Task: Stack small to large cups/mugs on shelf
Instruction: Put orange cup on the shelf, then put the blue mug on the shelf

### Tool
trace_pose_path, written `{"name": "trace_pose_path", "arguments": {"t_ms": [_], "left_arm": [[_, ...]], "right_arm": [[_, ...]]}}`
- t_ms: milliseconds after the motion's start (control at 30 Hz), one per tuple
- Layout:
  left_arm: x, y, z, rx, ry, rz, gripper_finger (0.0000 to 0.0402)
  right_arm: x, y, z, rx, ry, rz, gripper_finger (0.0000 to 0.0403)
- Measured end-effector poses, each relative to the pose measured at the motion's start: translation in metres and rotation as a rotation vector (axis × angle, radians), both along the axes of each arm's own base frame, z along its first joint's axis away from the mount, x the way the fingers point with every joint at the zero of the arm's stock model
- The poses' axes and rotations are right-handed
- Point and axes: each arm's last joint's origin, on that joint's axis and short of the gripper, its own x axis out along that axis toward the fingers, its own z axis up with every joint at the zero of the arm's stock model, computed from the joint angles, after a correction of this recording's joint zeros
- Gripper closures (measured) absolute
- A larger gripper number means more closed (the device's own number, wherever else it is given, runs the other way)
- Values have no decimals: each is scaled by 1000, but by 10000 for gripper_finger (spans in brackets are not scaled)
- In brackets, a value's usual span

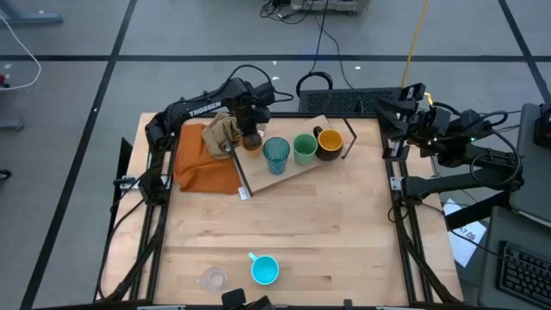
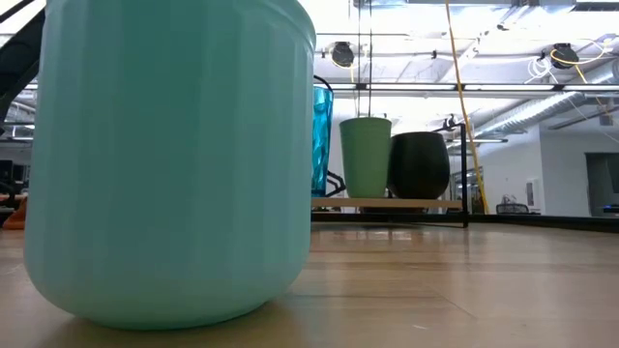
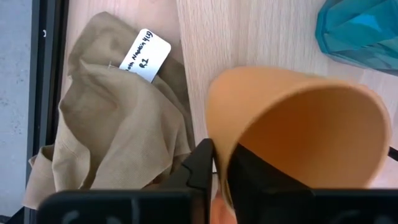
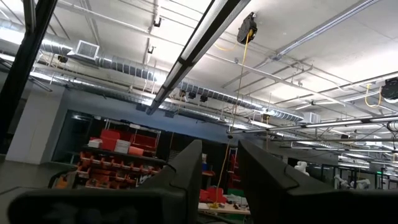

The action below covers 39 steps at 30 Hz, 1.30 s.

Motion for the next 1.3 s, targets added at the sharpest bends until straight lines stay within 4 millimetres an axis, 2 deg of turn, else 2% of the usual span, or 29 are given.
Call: {"name": "trace_pose_path", "arguments": {"t_ms": [200,1000,1133,1300], "left_arm": [[0,0,0,0,0,3,340],[-1,-1,4,7,0,-36,337],[-1,-1,4,9,2,-35,309],[-3,-2,8,32,11,-23,242]], "right_arm": [[0,0,0,0,0,0,307],[0,0,0,0,0,0,307],[0,0,0,0,0,0,307],[0,0,0,0,0,0,307]]}}
